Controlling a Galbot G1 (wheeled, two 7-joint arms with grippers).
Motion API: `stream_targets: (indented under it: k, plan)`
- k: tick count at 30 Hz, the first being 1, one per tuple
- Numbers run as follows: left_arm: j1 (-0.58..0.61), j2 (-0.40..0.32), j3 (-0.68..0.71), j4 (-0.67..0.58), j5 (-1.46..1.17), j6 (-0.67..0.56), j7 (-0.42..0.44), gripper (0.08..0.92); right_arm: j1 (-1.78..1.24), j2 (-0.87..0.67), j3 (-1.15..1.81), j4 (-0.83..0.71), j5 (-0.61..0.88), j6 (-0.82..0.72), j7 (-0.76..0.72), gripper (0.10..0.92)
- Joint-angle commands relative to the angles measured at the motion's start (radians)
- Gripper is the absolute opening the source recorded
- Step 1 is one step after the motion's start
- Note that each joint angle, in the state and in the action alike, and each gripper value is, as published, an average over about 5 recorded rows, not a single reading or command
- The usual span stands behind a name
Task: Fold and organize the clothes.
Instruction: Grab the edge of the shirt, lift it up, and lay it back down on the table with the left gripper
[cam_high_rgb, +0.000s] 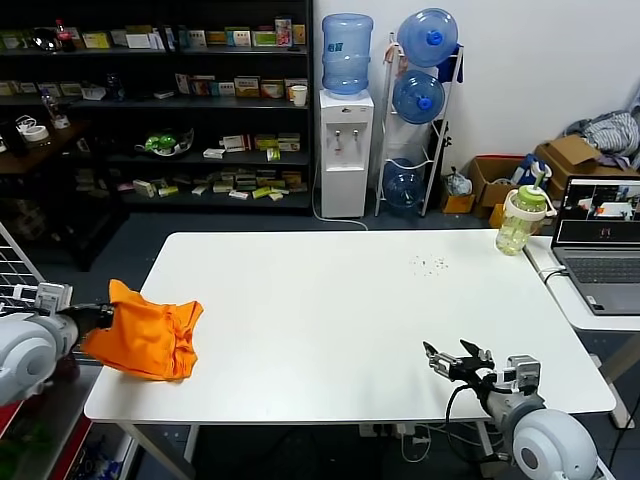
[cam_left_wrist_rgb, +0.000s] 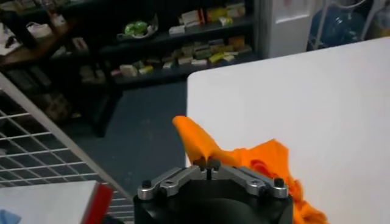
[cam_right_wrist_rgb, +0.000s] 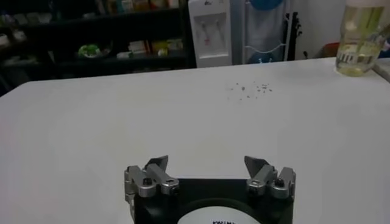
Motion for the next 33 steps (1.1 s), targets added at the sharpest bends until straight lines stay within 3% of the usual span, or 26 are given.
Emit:
stream_targets:
  k: [1,4,7,10,13,23,33]
  plan:
    - [-0.300,-0.347,0.390,-0.256,-0.298,0.013,-0.268,0.098,-0.037,0.031,0.030,0.020,-0.017,-0.016,0.027,0.823]
    - [-0.499,-0.544,0.583,-0.193,-0.373,0.015,-0.398,0.098,-0.076,0.044,0.064,0.033,-0.018,-0.021,0.036,0.823]
    - [-0.642,-0.735,0.683,-0.070,-0.400,0.013,-0.471,0.098,-0.111,0.056,0.095,0.044,-0.020,-0.022,0.038,0.823]
    - [-0.718,-0.895,0.740,0.079,-0.390,0.012,-0.505,0.098,-0.134,0.062,0.119,0.050,-0.022,-0.021,0.037,0.823]
    - [-0.750,-1.005,0.782,0.203,-0.349,0.012,-0.503,0.098,-0.143,0.064,0.132,0.053,-0.022,-0.020,0.035,0.823]
    - [-0.746,-1.133,0.824,0.360,-0.233,0.007,-0.491,0.098,-0.141,0.054,0.137,0.049,-0.013,-0.015,0.028,0.823]
    - [-0.752,-1.196,0.790,0.439,-0.149,0.001,-0.473,0.098,-0.140,0.050,0.137,0.047,-0.008,-0.013,0.022,0.823]
